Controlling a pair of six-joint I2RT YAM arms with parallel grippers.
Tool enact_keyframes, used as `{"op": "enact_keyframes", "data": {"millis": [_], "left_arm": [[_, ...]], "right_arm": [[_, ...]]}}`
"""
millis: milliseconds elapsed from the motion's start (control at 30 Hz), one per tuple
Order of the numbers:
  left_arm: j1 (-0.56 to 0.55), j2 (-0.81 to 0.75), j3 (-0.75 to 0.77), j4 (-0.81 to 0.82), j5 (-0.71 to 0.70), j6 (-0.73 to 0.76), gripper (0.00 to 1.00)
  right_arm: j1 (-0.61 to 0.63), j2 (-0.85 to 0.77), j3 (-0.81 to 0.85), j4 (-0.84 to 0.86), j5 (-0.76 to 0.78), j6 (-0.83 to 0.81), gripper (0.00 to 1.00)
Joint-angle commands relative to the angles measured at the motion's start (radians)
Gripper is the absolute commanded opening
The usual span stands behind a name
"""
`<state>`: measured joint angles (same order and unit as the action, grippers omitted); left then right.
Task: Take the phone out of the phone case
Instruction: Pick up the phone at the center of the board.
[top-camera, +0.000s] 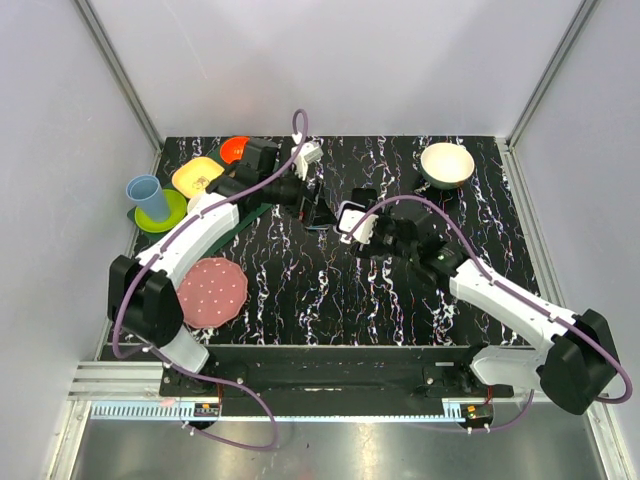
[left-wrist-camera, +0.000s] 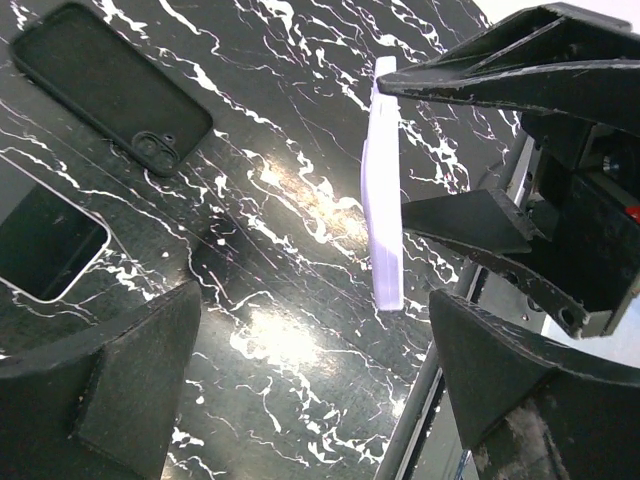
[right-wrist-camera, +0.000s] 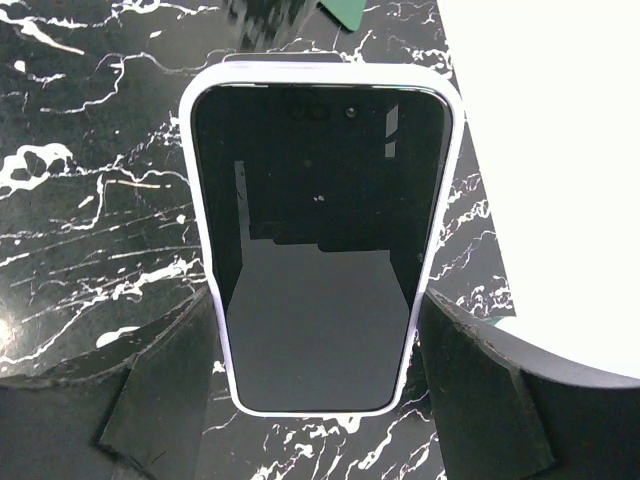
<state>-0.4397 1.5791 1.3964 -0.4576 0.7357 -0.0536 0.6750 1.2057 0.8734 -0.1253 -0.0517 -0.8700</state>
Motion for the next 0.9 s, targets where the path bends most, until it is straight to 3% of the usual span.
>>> {"op": "enact_keyframes", "data": {"millis": [0,400,867], "left_arm": [[-0.022,0.031,0.049,0.023,-0.006,-0.038,0.99],[-0.065,0.065,0.053,0.050,-0.018,-0.066,0.99],[-0.102,0.055,0.033,0.073,-0.025,-0.066,0.77]], "right_arm": [[0.031,-0.018,-0.004,0.191,0.047,0.031,0.00],[0.098,0.031,-0.002,0.266,0.139,0.025,0.00],[0.126,0.052,-0.004,0.326,0.188,0.016,0.00]]}}
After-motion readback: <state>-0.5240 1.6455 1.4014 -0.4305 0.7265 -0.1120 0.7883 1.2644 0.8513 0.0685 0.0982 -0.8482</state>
